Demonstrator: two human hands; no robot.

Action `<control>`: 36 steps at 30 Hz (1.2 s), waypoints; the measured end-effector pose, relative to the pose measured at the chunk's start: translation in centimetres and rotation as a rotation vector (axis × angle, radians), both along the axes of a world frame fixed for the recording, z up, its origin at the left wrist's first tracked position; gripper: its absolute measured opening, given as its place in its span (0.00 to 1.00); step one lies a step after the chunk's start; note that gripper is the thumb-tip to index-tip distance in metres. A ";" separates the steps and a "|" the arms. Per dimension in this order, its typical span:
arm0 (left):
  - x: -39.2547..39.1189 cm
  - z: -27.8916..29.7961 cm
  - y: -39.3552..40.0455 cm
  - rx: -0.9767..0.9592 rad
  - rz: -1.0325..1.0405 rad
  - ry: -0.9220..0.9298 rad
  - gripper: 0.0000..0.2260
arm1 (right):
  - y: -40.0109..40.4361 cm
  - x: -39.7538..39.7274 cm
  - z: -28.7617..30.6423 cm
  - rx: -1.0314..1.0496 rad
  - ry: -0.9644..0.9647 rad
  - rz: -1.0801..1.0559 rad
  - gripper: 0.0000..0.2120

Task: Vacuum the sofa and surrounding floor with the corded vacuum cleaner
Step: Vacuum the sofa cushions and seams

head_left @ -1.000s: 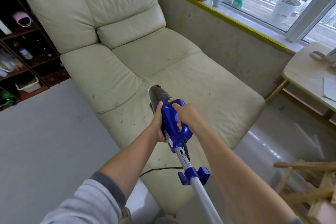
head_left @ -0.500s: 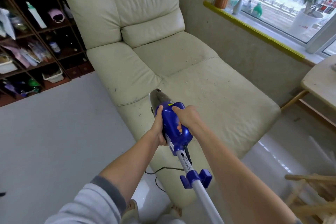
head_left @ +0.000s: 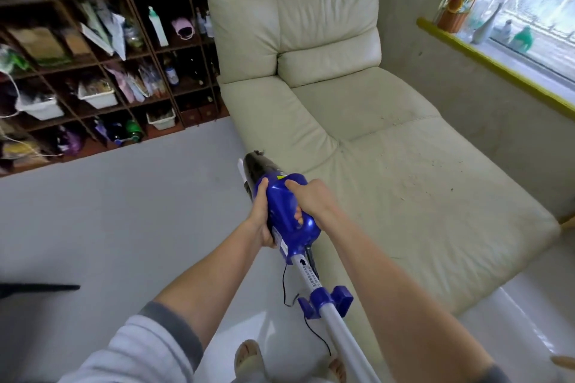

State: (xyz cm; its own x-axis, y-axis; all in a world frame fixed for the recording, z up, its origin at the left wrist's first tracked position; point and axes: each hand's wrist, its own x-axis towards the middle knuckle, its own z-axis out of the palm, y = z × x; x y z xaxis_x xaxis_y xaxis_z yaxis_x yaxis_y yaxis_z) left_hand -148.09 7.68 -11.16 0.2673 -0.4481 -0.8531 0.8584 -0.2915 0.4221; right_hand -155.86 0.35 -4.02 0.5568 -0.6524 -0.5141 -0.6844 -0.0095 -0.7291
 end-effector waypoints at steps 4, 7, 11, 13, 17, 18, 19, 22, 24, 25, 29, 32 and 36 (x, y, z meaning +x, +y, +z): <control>3.3 1.5 1.6 -0.070 -0.026 0.018 0.34 | 1.4 3.6 0.7 -0.012 -0.025 -0.021 0.23; 4.7 2.2 1.7 -0.143 -0.025 0.033 0.35 | 1.6 5.3 1.1 -0.007 -0.062 -0.057 0.21; 6.3 2.6 0.5 -0.131 -0.025 0.025 0.36 | 0.8 6.7 2.0 -0.042 -0.047 -0.060 0.22; 7.1 2.9 -0.6 -0.130 -0.044 0.023 0.36 | -0.4 7.5 2.3 -0.055 -0.039 -0.072 0.22; 8.5 3.4 -3.6 -0.127 -0.056 0.027 0.36 | -3.3 8.9 2.6 -0.064 -0.025 -0.090 0.23; 9.0 3.2 -4.6 -0.132 -0.065 0.026 0.36 | -4.2 9.2 2.5 -0.061 -0.030 -0.101 0.23; 9.6 3.2 -6.0 -0.124 -0.065 0.016 0.35 | -5.5 9.6 2.5 -0.051 -0.040 -0.118 0.22; 11.2 3.4 -10.0 -0.116 -0.118 -0.039 0.34 | -9.2 10.7 2.3 -0.035 -0.072 -0.163 0.23; 12.4 4.0 -13.9 -0.122 -0.157 -0.069 0.34 | -12.8 11.7 2.3 -0.048 -0.091 -0.197 0.24; 12.9 4.5 -15.5 -0.130 -0.164 -0.072 0.33 | -14.3 12.1 2.6 -0.048 -0.101 -0.216 0.24; 14.9 5.6 -21.6 -0.130 -0.210 -0.098 0.32 | -19.8 13.0 4.2 0.021 -0.187 -0.303 0.20; 16.2 6.1 -26.4 -0.215 -0.226 -0.109 0.32 | -24.1 13.9 4.8 0.067 -0.267 -0.307 0.16; 17.5 5.4 -31.7 -0.227 -0.248 -0.116 0.32 | -28.5 14.5 4.6 0.098 -0.344 -0.273 0.05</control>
State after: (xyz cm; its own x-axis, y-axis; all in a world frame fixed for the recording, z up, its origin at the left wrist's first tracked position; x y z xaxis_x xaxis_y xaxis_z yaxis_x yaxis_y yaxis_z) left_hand -130.59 -23.98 -5.80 0.2161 -0.6864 -0.6944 0.7159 -0.3722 0.5908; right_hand -141.40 -28.13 0.62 0.5205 -0.7567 -0.3956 -0.3695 0.2181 -0.9033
